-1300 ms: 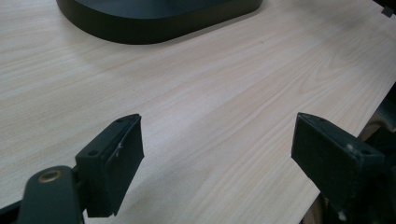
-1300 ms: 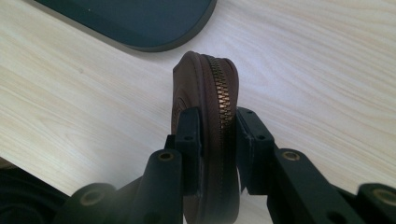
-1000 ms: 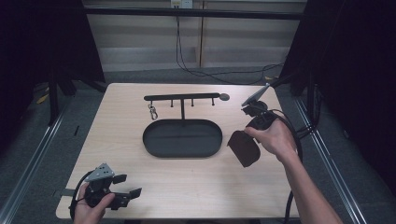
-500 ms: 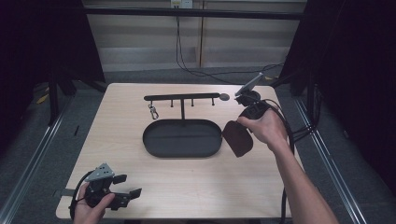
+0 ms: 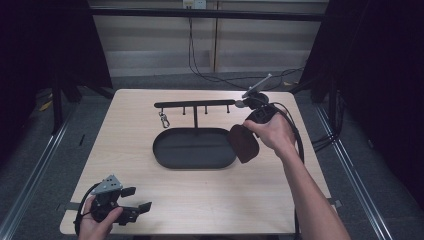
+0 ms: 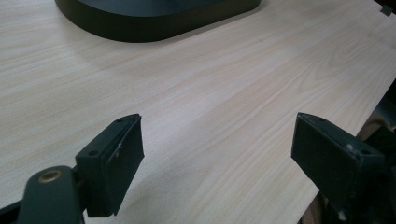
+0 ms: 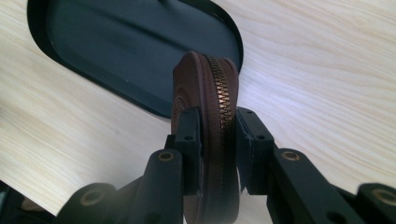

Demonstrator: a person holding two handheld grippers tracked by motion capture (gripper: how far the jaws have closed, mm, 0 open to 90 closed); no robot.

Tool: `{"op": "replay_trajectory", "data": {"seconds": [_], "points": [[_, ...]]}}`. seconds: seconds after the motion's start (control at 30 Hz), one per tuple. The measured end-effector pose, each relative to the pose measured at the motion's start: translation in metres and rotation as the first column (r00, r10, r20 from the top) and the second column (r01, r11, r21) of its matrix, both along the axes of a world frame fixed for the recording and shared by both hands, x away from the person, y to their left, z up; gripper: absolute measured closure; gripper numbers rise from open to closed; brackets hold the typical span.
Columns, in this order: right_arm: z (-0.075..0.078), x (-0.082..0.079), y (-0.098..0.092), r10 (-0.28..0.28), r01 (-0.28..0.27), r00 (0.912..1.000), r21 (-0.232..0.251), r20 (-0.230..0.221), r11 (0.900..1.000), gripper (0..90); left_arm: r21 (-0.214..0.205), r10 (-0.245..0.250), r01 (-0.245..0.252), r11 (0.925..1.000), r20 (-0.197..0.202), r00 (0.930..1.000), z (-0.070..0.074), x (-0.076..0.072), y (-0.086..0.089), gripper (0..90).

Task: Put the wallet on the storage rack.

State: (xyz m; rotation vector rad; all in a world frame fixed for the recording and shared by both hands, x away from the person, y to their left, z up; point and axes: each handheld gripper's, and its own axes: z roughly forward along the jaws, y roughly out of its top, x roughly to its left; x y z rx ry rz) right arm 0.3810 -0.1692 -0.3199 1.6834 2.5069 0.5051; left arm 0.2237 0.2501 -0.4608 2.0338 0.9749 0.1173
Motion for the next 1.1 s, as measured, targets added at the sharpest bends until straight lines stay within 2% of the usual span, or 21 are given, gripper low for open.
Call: {"op": "replay_trajectory", "data": {"seconds": [0.07,0.17,0.4,0.6,0.73,0.9,1.0,1.07,1.1], "points": [[-0.002,0.003,0.000,-0.002,0.002,1.0000,0.020,-0.001,0.9998,72.8,0.001,-0.006,0.006,1.0000,0.000,1.0000,0.000,0.000,0.000,16.8],[-0.006,0.007,0.000,0.001,-0.002,0.9999,0.092,0.014,0.9958,72.8,0.002,-0.012,0.012,0.9999,0.000,0.9999,-0.001,0.000,-0.001,16.8],[-0.017,0.016,0.003,0.012,-0.014,0.9998,0.140,0.014,0.9901,72.9,0.002,-0.008,0.008,1.0000,-0.003,1.0000,-0.001,0.002,-0.001,16.8],[-0.023,0.022,0.002,-0.016,0.011,0.9994,0.181,0.030,0.9834,72.9,-0.001,-0.001,0.001,1.0000,-0.003,1.0000,-0.001,0.002,0.001,16.8],[-0.028,0.025,0.001,-0.065,0.056,0.9972,0.211,0.038,0.9759,72.8,0.003,-0.003,0.003,1.0000,0.000,1.0000,0.000,0.003,-0.001,16.8],[-0.032,0.027,0.000,-0.085,0.064,0.9935,0.249,0.075,0.9664,72.8,0.005,-0.010,0.010,0.9999,0.006,0.9999,0.000,0.002,-0.002,16.8],[-0.036,0.027,0.000,-0.118,0.091,0.9900,0.282,0.078,0.9550,72.8,0.000,-0.013,0.013,0.9999,0.007,0.9999,0.001,0.002,-0.002,16.8],[-0.039,0.027,-0.001,-0.124,0.095,0.9885,0.286,0.086,0.9534,72.8,0.000,-0.016,0.016,0.9999,0.006,0.9999,0.001,0.002,-0.002,16.9],[-0.042,0.028,-0.002,-0.132,0.099,0.9874,0.306,0.087,0.9467,72.8,-0.001,-0.014,0.014,0.9999,0.006,0.9999,0.001,0.002,-0.002,16.8]]}}
